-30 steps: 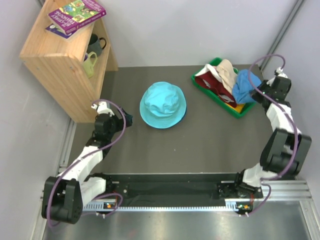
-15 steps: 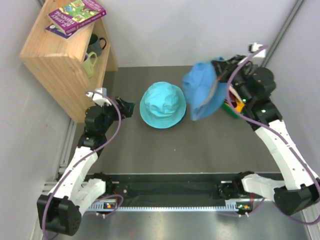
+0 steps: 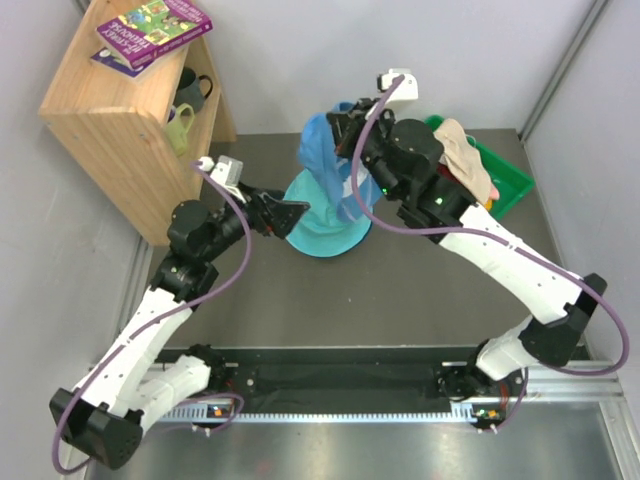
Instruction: Stack the hats
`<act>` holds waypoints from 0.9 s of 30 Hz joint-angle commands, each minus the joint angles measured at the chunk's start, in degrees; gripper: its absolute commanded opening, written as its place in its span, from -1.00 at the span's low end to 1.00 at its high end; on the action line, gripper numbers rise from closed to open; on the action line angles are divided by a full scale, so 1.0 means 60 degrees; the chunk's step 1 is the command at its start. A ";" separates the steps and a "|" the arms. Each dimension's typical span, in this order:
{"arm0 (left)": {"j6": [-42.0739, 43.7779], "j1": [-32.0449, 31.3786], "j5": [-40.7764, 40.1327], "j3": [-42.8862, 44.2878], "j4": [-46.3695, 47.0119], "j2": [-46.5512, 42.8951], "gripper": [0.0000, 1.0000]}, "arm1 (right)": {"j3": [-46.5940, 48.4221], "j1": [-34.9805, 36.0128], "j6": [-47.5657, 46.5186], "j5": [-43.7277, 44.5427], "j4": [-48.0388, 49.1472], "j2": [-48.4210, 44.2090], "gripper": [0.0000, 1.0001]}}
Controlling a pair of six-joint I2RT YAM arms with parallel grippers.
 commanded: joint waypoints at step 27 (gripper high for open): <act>0.3549 -0.2538 -0.6152 0.3043 0.0018 0.3242 -1.00 | 0.2514 -0.0662 -0.0679 0.0031 -0.0329 0.1190 -1.00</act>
